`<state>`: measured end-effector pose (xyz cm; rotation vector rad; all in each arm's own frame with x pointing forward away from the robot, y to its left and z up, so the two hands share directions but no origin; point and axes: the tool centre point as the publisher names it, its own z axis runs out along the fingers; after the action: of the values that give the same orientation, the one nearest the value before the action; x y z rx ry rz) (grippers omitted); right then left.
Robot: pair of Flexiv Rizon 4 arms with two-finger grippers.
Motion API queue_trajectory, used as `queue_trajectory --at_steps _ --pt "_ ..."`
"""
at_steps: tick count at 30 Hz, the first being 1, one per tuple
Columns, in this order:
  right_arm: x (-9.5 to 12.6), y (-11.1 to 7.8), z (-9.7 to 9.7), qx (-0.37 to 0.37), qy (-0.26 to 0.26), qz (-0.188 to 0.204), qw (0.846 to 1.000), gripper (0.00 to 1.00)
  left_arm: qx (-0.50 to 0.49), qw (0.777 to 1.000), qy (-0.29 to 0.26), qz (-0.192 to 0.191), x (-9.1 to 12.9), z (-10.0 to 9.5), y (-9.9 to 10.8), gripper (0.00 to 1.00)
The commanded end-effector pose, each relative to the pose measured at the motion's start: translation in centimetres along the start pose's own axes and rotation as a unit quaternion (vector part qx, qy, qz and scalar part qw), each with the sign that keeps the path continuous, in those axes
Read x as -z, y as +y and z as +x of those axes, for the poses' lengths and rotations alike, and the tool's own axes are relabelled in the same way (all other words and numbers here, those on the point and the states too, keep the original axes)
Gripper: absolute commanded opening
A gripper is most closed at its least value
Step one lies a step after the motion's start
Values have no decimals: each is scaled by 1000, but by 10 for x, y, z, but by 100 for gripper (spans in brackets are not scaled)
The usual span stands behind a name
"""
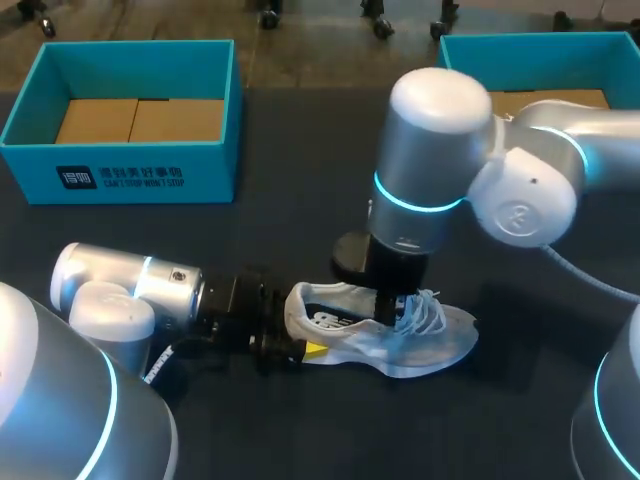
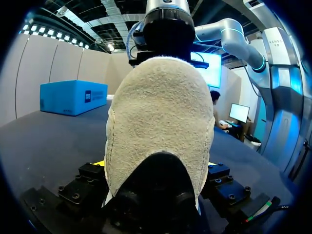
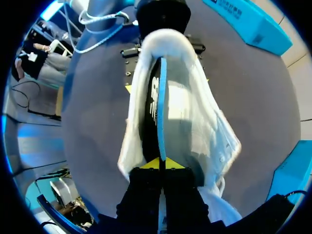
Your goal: Take the shoe out of the shoebox, open the shoe tongue, remove and reinsert the insole, then place the shoe into the shoebox
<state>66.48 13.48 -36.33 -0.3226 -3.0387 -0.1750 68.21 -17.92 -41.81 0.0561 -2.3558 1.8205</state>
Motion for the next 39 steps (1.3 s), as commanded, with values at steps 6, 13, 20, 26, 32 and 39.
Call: queue_trajectory --at_steps 6,13,20,26,32,39 --pt "11 -5 1 20 -6 -56 998 0 0 1000 -1 -1 -1 -1 -1 0" --pt "14 -3 -2 62 2 -104 993 0 0 1000 -1 -1 -1 -1 -1 0" --pt "23 2 -2 81 -5 -122 989 0 0 1000 -1 -1 -1 -1 -1 0" --pt "29 4 -2 100 -8 -138 985 0 0 1000 -1 -1 -1 -1 -1 0" --pt "28 14 0 112 -5 -113 987 0 0 1000 -1 -1 -1 -1 -1 0" --pt "27 20 2 113 -4 -99 989 34 0 1000 -1 -1 -1 -1 -1 0"
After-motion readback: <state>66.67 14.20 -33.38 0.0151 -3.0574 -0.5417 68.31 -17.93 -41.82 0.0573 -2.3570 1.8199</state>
